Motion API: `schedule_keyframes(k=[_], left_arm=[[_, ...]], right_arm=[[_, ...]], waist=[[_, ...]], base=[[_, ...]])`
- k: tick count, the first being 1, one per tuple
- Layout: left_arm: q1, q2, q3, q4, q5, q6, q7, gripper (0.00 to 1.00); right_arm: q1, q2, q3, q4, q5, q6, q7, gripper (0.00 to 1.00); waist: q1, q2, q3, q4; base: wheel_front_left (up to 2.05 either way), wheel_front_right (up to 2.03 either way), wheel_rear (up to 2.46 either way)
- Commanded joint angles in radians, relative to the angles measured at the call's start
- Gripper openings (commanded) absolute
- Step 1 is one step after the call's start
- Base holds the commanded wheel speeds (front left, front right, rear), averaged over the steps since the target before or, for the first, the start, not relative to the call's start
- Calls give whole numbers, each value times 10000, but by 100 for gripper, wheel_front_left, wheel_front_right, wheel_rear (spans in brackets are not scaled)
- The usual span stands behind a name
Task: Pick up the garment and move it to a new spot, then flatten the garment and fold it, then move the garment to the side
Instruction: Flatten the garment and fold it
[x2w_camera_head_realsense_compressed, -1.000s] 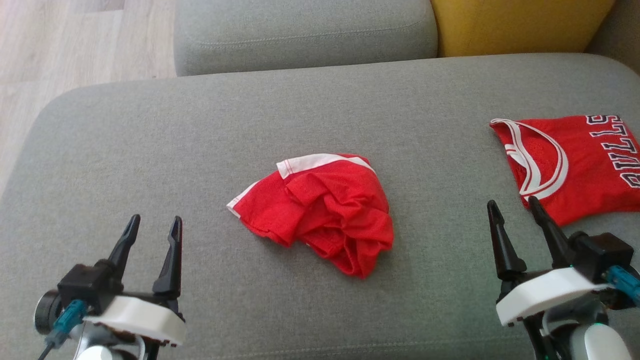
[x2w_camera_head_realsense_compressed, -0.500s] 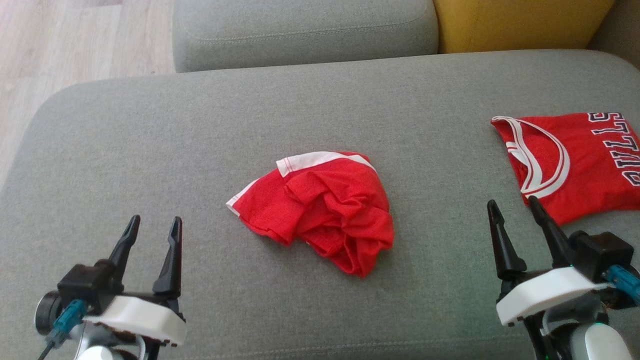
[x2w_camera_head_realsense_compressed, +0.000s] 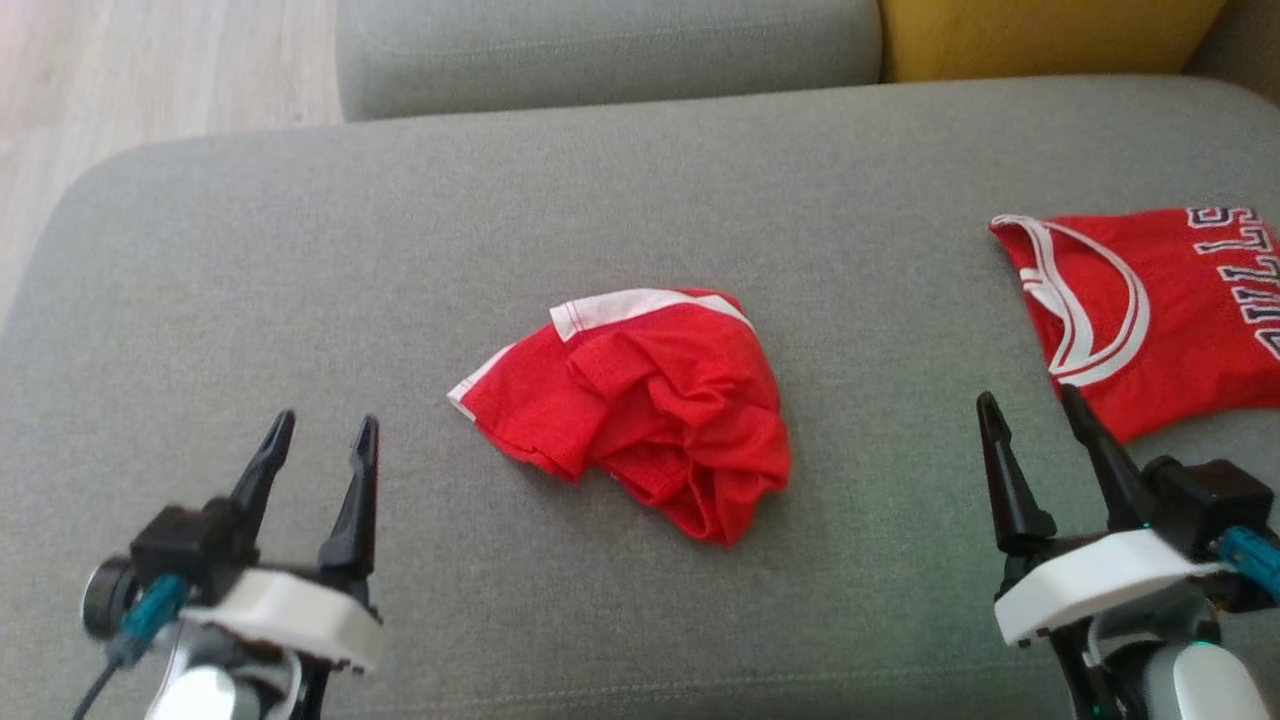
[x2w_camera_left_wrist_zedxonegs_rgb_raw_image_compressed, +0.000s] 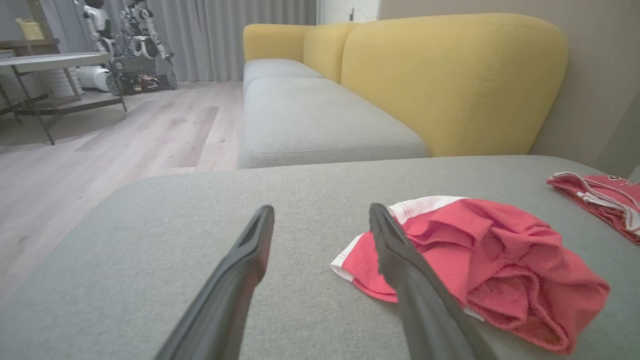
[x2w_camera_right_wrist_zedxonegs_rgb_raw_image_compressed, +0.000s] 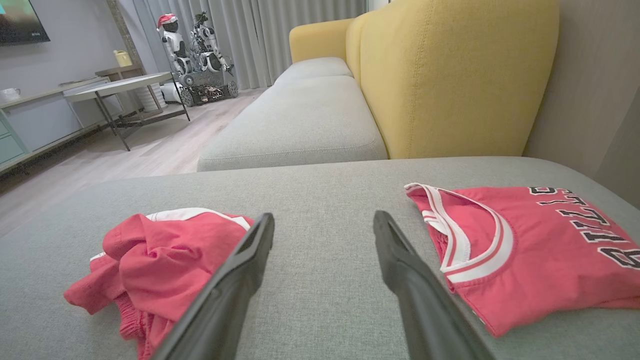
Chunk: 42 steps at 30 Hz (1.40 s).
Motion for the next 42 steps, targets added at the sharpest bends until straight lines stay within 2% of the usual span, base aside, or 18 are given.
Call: schedule_keyframes(k=[1,7,14,23,24,25,26,31,37,42], left_arm=[[-849,218,336,-227,32,-53,9,100],[-2534,-217,-309,594,-146,-771,379,100],[-4580,-991,-871,2962,-721,-1685,954,100],[-6330,-1470,-1040,6291,-1774,-2245,1432,100],[-6454,-1537,-1074,6538,-1953,-2280,1488,95],[-6578,-1577,-1152,6710,-2082,-2308,1497,40],[-6676,-1624,-1261,6840,-2212,-2328,1515,0],[-6968,-1502,-2239,6396,-2485,-2353,1040,0],[-7055,-1127,-3500,4360,-2397,-2356,478,0],[-6956,-976,-3807,2992,-2243,-2324,463,0]], right_arm=[[-496,-45,187,-440,-4,-9,-74,100],[-881,-45,258,-491,2,-9,-204,100],[-1341,-45,522,-244,142,-9,-431,100],[-1619,-45,619,145,364,-9,-758,100],[-1637,-45,618,176,373,-9,-784,100],[-1652,-45,618,202,384,-9,-808,100],[-1662,-45,603,223,388,-9,-834,100],[-1644,-45,487,287,421,-9,-909,100],[-1503,-45,157,281,422,-9,-880,100],[-1477,-45,135,259,453,-9,-848,100]], waist=[[0,0,193,-15],[0,0,1020,-188],[0,0,1806,-750],[0,0,2299,-1425],[0,0,2321,-1476],[0,0,2336,-1522],[0,0,2337,-1552],[0,0,2298,-1606],[0,0,2127,-1326],[0,0,1968,-1181]], base=[[0,0,0],[0,0,0],[0,0,0],[0,0,0],[0,0,0],[0,0,0],[0,0,0],[0,0,0],[0,0,0],[0,0,0]])
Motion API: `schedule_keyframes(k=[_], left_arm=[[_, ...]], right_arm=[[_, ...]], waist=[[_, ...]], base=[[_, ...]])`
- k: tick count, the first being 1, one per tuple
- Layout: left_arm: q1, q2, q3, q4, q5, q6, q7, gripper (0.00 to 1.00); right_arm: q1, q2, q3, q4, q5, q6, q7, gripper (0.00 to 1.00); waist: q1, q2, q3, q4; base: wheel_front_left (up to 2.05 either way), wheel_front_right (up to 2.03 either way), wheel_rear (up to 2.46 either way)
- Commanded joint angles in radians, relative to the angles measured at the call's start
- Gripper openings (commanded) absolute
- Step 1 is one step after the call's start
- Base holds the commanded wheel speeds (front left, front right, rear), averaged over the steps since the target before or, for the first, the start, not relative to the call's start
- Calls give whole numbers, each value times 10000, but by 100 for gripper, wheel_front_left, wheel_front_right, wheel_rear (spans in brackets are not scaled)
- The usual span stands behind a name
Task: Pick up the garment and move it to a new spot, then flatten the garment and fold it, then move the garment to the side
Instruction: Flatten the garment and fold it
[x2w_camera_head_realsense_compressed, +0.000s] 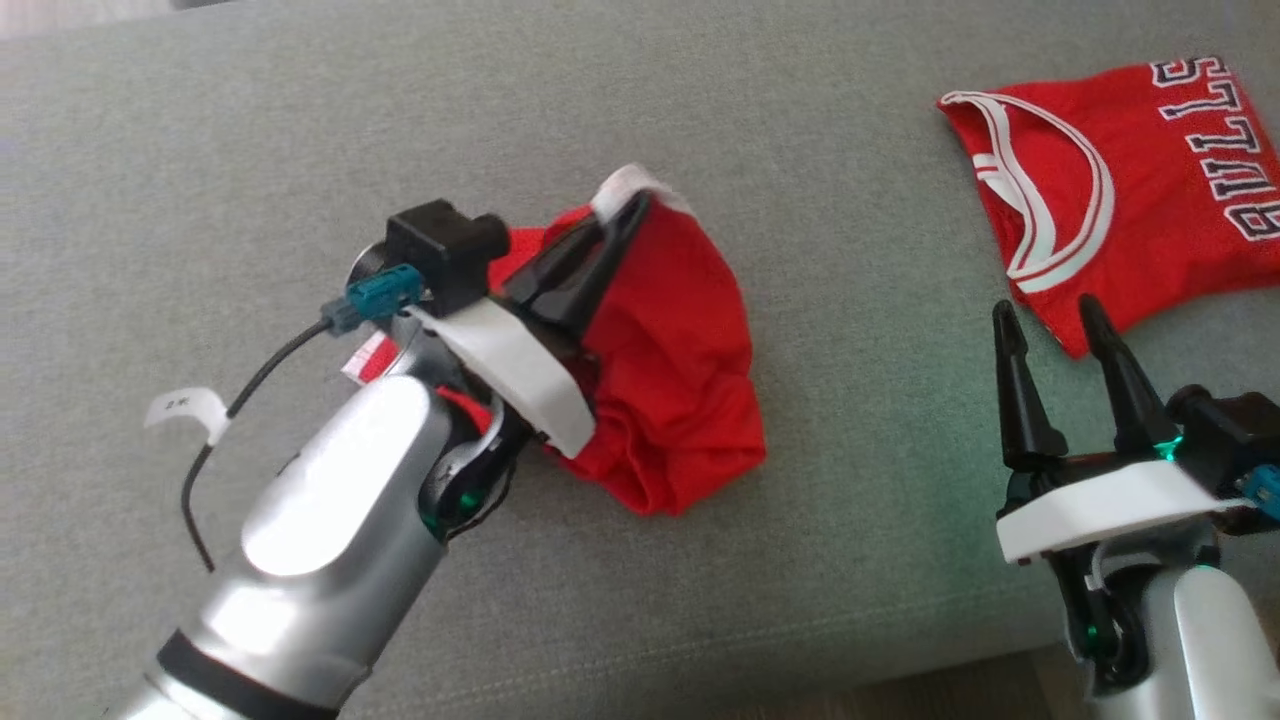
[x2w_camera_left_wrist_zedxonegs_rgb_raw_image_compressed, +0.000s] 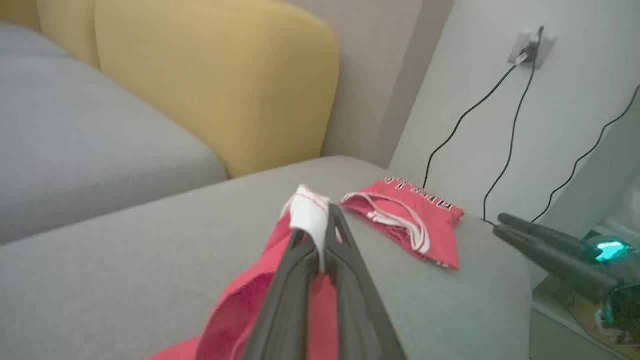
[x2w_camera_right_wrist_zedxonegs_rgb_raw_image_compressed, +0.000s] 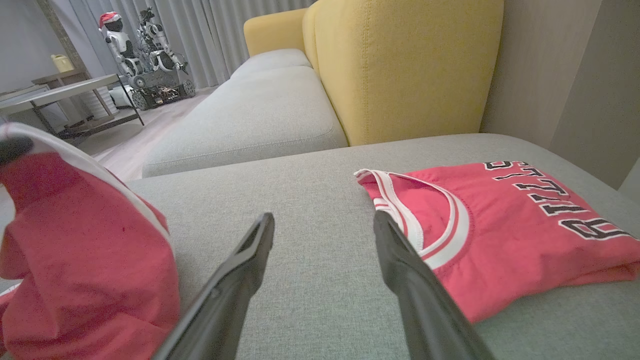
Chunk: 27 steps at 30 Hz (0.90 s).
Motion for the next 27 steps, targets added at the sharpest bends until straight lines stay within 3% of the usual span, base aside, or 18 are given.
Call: schedule_keyframes(k=[1,7,14,18,22,27], left_arm=[[-388,288,313,-660,98,29,-52,0],[304,1272,600,-3020,338,832,534,0],[2441,3480,2071,-4945,131,2518,1511,0],[3904,4167,2993,-5123,-462,3309,1639,0],[4762,4066,3587,-4314,-1213,3430,1182,0],[4728,3531,3771,-2387,-1696,2935,325,0]], right_arm=[[-49,-45,164,-343,86,-9,-6,100],[128,-45,-12,-422,87,-9,62,100],[196,-45,-97,-473,131,-9,120,100],[203,-45,-121,-485,138,-9,138,100],[166,-45,-72,-468,172,-9,182,100],[56,-45,-2,-449,151,-9,237,100]], waist=[[0,0,-81,96],[0,0,-185,490],[0,0,-245,820],[0,0,-239,928],[0,0,-192,985],[0,0,-159,956]], base=[[0,0,0],[0,0,0],[0,0,0],[0,0,0],[0,0,0],[0,0,0]])
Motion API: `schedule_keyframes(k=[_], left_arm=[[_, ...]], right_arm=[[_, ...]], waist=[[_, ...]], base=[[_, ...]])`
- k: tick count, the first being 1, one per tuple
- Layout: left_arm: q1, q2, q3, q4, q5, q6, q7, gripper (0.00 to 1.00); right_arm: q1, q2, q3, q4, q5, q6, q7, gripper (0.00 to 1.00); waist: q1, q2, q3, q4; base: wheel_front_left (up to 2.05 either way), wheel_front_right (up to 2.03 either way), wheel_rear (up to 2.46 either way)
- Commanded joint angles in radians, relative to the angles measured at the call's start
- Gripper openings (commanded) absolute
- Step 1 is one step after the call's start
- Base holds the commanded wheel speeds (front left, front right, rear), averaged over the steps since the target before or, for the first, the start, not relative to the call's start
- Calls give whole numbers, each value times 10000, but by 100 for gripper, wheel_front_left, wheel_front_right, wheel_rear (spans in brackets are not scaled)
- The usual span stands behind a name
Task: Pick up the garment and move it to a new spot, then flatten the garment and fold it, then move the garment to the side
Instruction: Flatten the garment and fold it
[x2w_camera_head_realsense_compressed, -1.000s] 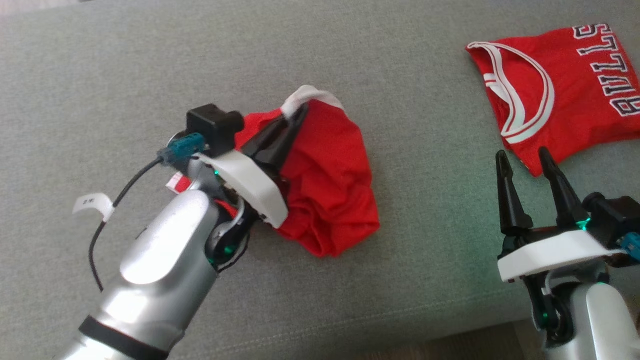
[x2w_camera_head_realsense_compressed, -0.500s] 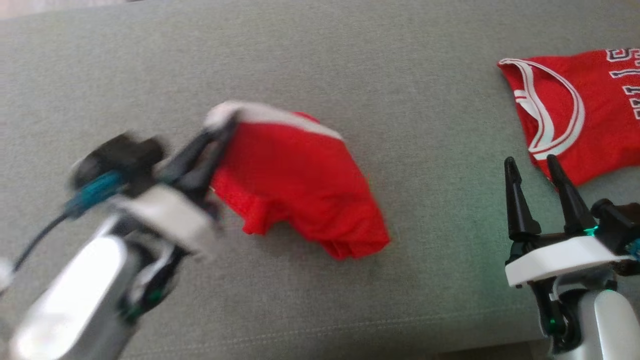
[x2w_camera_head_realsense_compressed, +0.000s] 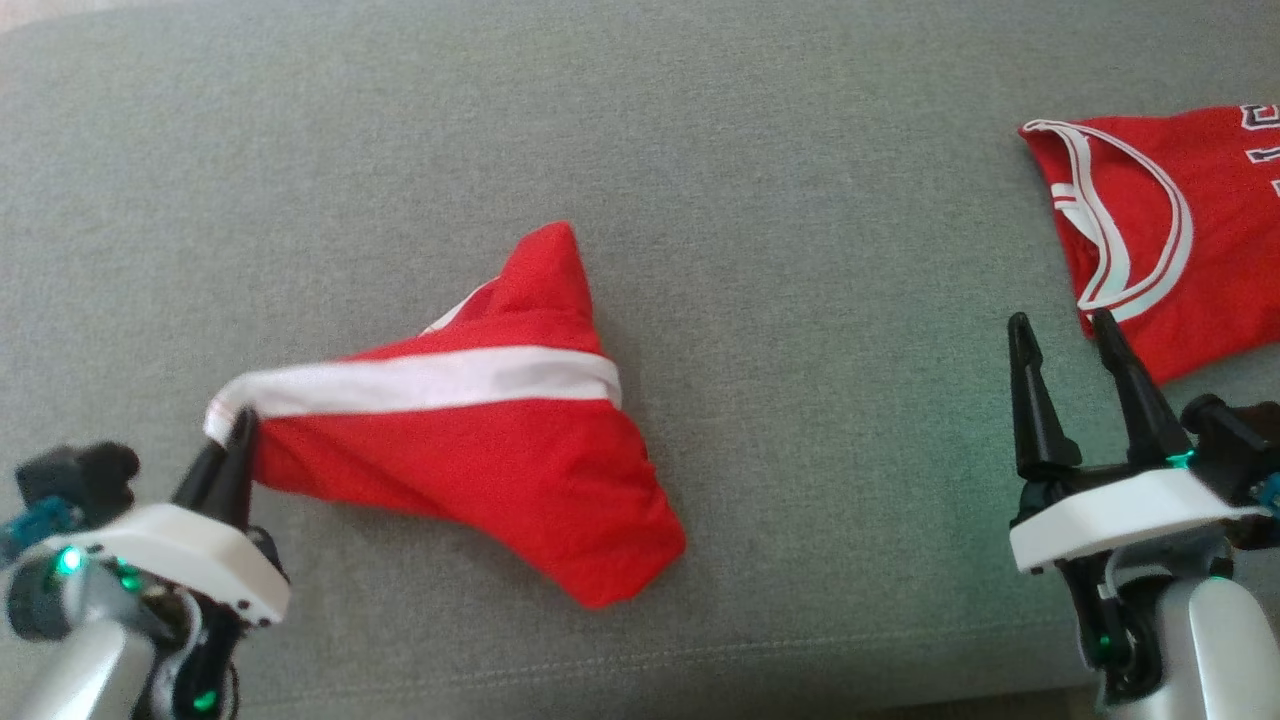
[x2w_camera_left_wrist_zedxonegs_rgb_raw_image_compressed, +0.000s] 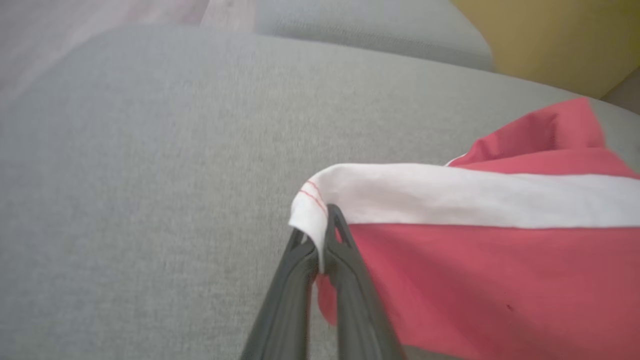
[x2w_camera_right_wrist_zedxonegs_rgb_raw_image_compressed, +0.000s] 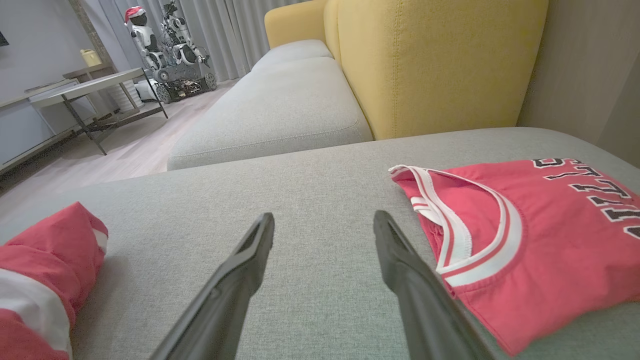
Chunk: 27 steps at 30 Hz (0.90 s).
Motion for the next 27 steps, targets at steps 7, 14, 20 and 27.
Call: schedule_keyframes(k=[7,14,20,27], left_arm=[[-1109,-716,274,2008,-280,-696,-997,100],[-1263,-1165,306,1952,571,-510,-1854,100],[-1160,-1287,547,596,1880,-100,-1943,100],[-205,-1312,584,-1022,3001,467,-1912,100]], right_arm=[[-189,-45,346,-344,-4,-9,14,100],[-68,-45,343,-424,-87,-9,17,100],[35,-45,308,-475,-188,-9,83,100],[292,-45,359,-531,-363,-9,299,100]], waist=[[0,0,-167,-164],[0,0,-489,-161],[0,0,-804,-65],[0,0,-1368,8]], base=[[0,0,0],[0,0,0],[0,0,0],[0,0,0]])
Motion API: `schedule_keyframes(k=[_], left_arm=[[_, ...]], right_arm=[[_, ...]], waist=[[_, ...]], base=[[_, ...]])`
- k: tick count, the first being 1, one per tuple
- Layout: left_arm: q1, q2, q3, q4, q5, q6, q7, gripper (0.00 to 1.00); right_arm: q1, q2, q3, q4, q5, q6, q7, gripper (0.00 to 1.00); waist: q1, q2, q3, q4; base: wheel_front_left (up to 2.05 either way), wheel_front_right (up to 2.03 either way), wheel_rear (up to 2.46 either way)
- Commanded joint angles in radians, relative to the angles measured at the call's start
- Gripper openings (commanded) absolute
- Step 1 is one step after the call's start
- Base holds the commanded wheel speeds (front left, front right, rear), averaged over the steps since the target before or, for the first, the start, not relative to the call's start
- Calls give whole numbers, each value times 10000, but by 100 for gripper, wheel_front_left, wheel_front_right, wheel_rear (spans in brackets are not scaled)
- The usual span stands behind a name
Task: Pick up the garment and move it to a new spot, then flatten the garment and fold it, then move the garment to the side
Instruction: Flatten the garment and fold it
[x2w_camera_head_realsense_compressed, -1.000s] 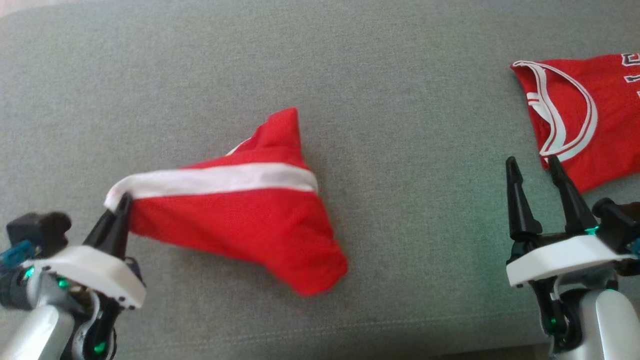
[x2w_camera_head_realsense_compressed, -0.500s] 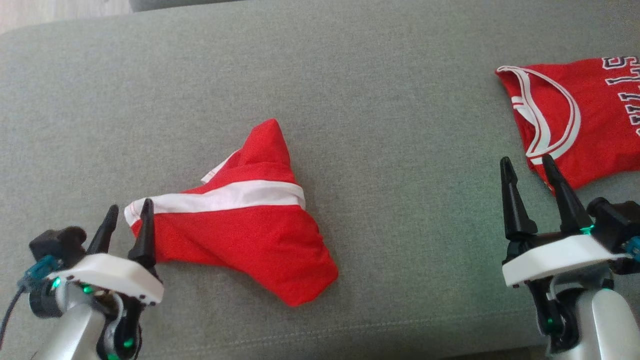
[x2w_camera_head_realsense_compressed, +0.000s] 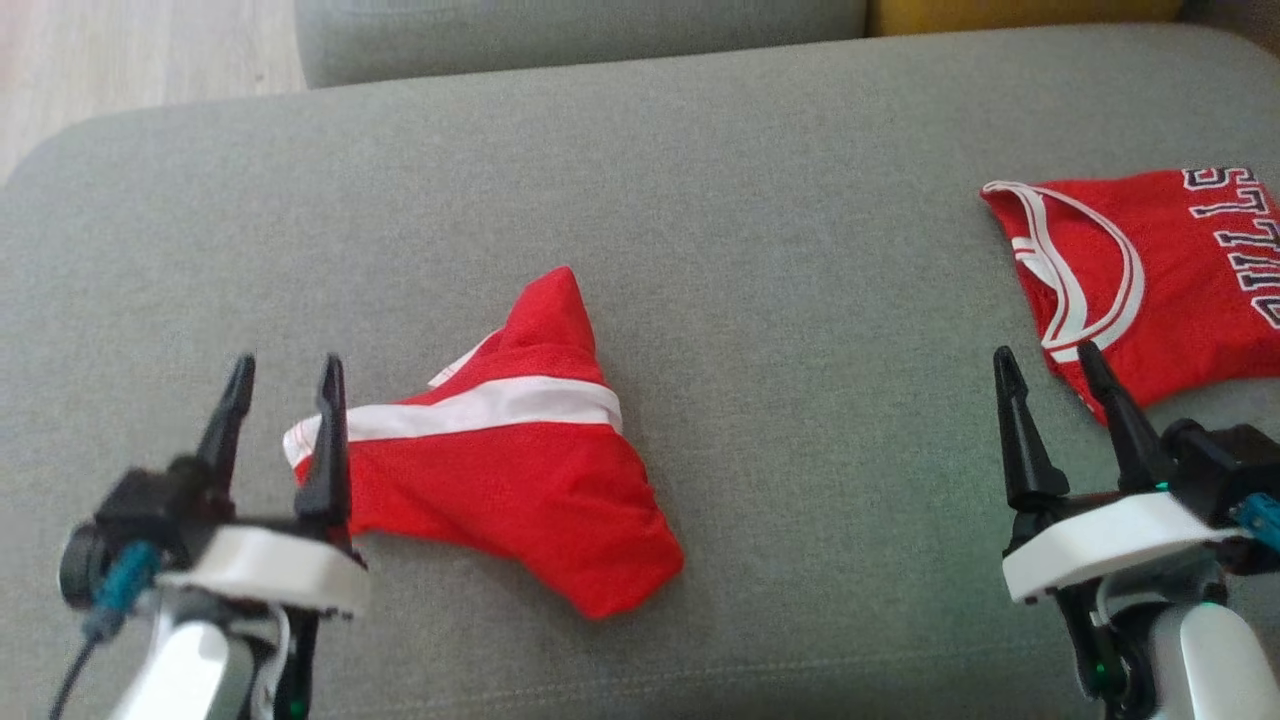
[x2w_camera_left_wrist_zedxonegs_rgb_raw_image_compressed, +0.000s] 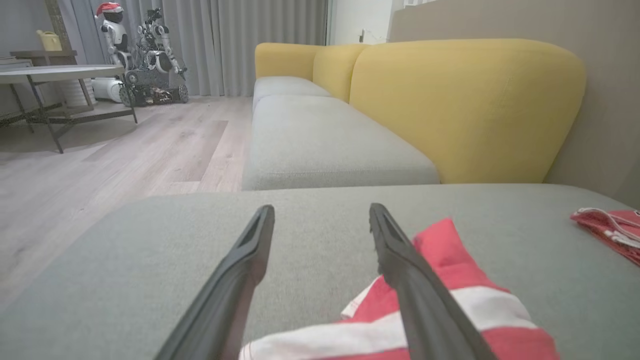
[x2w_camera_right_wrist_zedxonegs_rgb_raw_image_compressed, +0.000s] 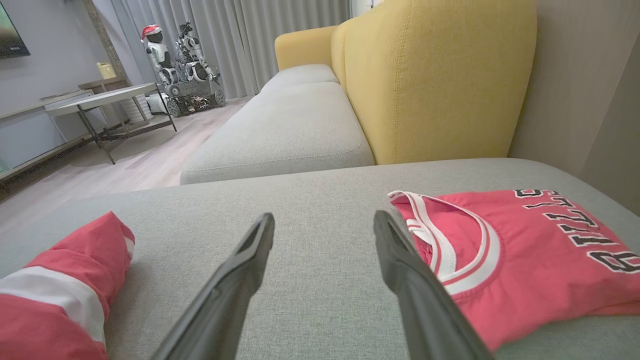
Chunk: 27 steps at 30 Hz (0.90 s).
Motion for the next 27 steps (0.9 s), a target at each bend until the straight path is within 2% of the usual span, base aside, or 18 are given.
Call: schedule_keyframes(k=[1,10,20,27], left_arm=[[-135,262,362,-441,93,135,13,100],[414,365,380,-747,-22,381,278,100],[347,376,332,-804,-128,358,345,100],[-45,343,180,-845,-81,217,353,100]], right_arm=[[-113,-45,251,-410,-35,-9,53,100],[32,-45,317,-512,-42,-9,167,100],[2,-45,301,-541,-28,-9,183,100],[-577,-45,788,-3,30,-9,213,100]], waist=[[0,0,-111,25],[0,0,-235,103],[0,0,-166,199],[0,0,137,676]], base=[[0,0,0],[0,0,0],[0,0,0],[0,0,0]])
